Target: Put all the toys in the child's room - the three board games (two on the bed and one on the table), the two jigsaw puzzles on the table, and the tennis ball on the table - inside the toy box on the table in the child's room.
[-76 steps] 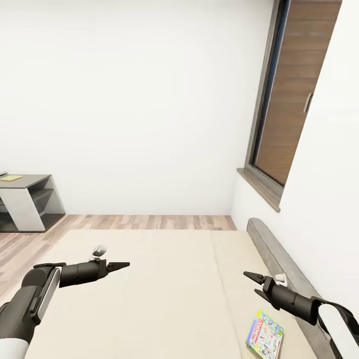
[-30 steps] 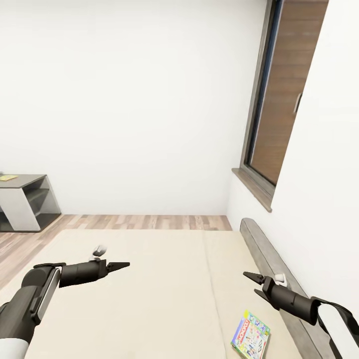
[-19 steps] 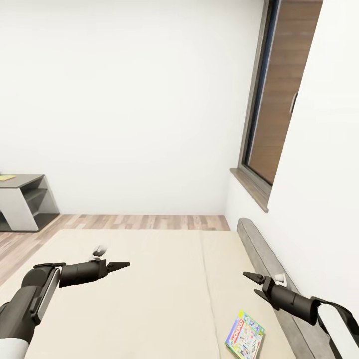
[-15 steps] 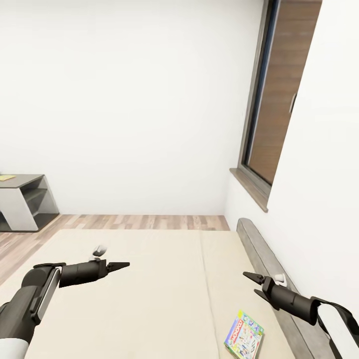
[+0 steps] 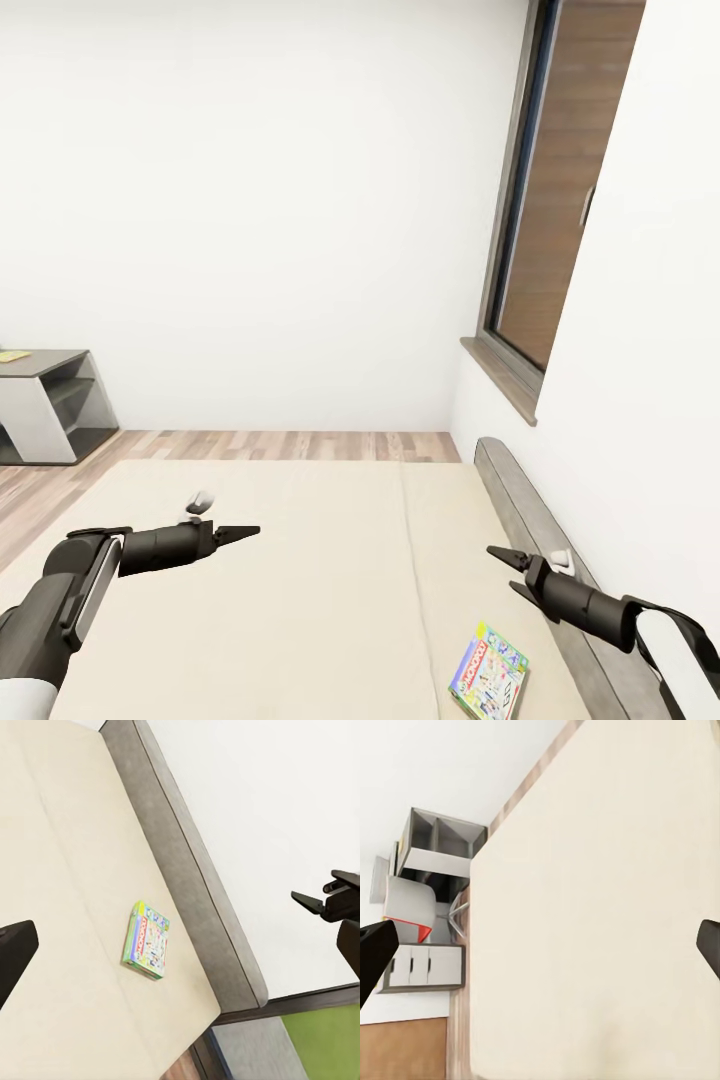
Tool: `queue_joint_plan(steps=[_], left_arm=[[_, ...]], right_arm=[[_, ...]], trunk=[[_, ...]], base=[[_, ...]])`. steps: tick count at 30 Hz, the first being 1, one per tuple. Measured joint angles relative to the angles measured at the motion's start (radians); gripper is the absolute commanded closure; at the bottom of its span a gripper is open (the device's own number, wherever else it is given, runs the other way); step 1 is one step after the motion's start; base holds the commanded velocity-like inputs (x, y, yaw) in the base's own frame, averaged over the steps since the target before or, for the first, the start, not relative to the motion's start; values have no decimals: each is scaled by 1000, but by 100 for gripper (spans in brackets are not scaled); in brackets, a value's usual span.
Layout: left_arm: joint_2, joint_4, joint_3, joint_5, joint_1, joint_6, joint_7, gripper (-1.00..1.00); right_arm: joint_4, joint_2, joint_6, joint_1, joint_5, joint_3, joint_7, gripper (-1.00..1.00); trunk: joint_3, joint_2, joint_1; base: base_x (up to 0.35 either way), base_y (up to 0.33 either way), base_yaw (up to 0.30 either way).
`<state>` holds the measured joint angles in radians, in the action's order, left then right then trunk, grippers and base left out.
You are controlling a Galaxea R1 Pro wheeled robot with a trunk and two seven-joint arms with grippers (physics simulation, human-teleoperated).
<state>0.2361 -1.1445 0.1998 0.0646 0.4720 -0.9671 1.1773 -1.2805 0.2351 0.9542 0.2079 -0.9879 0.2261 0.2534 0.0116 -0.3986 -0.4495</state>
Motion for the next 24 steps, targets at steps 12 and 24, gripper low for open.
queue_joint_plan(steps=[12, 24], left_arm=[[0, 0, 1, 0, 0, 0, 0, -100], [1, 0, 4, 0, 0, 0, 4, -100]], right_arm=[[-5, 0, 1, 0, 0, -2, -9, -100], [-6, -2, -6, 1, 1, -68, -25, -100]], trunk=[[0, 0, 0], [0, 0, 0]], base=[[0, 0, 0], [0, 0, 0]])
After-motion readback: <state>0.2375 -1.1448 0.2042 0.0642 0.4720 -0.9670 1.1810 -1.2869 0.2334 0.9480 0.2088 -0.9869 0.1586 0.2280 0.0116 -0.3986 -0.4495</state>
